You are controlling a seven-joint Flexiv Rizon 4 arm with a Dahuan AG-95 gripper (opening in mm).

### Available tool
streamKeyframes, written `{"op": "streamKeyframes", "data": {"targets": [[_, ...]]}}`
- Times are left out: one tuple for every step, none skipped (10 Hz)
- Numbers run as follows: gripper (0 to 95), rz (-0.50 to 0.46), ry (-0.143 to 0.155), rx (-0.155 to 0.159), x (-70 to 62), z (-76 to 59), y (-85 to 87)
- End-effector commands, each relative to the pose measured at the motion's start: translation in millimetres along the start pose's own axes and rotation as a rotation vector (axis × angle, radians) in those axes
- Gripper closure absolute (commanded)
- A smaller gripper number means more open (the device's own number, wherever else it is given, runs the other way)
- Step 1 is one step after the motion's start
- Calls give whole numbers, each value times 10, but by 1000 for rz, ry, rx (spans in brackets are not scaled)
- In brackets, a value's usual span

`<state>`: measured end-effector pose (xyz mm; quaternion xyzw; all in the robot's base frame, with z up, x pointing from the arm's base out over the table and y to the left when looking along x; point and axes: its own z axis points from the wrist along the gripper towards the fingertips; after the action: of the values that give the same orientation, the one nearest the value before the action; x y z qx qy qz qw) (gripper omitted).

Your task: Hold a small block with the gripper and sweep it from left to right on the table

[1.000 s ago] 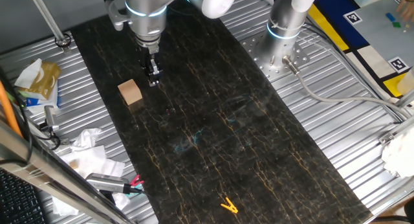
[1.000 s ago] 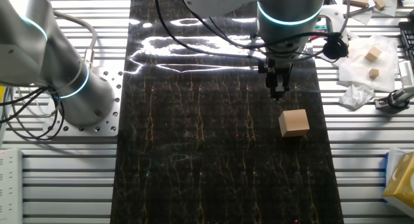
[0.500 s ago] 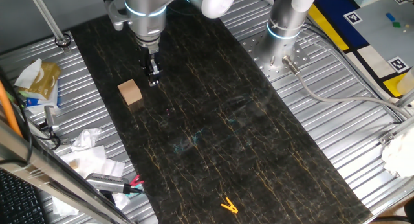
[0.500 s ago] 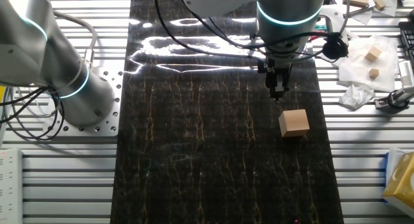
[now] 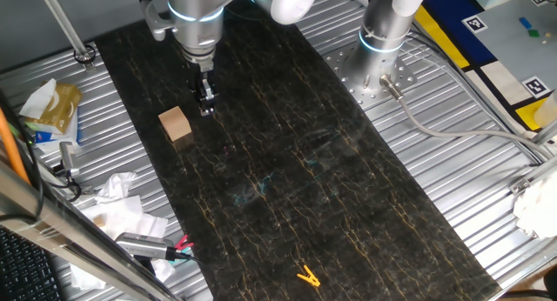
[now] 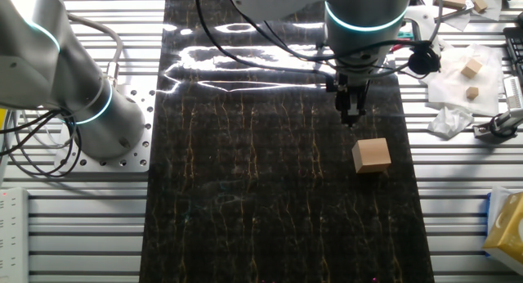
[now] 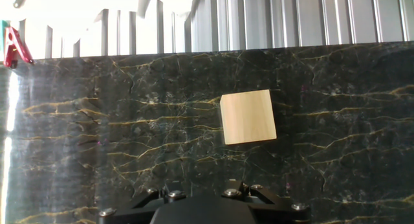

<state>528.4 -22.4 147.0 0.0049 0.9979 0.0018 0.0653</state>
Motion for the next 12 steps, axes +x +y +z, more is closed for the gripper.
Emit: {"op": "streamKeyframes", "data": {"targets": [[570,2,1,-2,-3,0,6],[570,3,1,-2,-3,3,13],[570,4,1,-2,-2,-1,25],[570,6,2,-3,0,-12,37],[570,11,4,-2,4,-27,61],[570,14,5,-1,7,-33,76],[570,20,3,-2,15,-34,105],[570,23,2,-2,26,-35,123],[570,23,1,-2,36,-37,127],[570,24,2,-1,47,-37,126],[570,24,1,-2,59,-41,127],[570,25,0,-3,66,-47,131]]}}
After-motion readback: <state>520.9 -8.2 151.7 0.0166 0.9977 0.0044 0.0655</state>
